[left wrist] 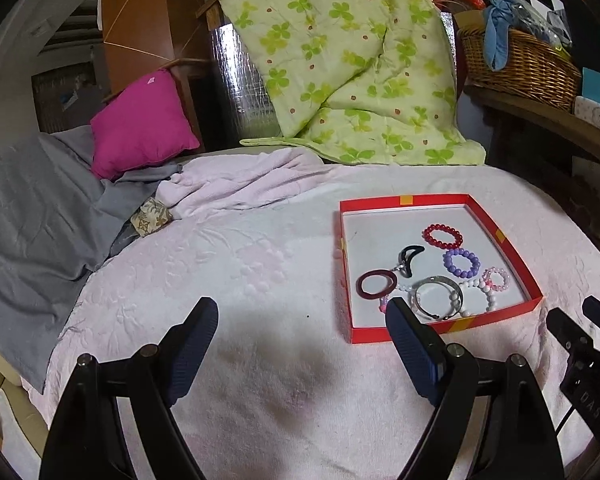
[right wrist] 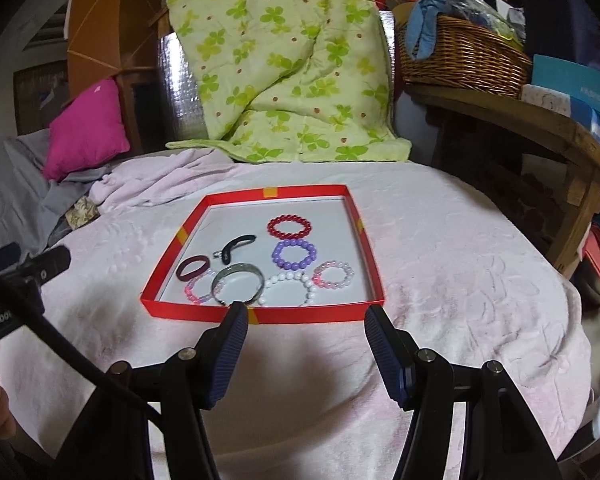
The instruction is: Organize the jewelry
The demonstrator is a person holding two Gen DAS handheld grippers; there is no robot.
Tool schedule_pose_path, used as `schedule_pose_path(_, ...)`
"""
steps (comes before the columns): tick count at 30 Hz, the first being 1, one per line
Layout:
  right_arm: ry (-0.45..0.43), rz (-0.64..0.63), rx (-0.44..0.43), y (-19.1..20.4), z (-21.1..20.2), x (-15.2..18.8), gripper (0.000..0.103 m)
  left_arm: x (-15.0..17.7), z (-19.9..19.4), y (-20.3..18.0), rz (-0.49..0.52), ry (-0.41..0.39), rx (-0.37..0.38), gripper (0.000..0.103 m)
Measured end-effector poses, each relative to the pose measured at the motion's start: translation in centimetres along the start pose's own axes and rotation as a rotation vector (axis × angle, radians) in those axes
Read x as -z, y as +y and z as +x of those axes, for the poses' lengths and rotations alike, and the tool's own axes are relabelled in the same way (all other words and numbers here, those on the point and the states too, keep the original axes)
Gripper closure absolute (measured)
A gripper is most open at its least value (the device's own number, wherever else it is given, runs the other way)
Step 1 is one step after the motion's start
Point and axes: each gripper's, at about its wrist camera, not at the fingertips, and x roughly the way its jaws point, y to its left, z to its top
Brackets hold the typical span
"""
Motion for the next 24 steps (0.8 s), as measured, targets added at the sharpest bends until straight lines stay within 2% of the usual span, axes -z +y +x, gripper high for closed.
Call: schedule_pose_path(24,-0.001,0.018,-0.002,-0.30,0.31,-0.21,0.038,0.63,0.32,-0.39,0.000,0.026,0.019,0.017)
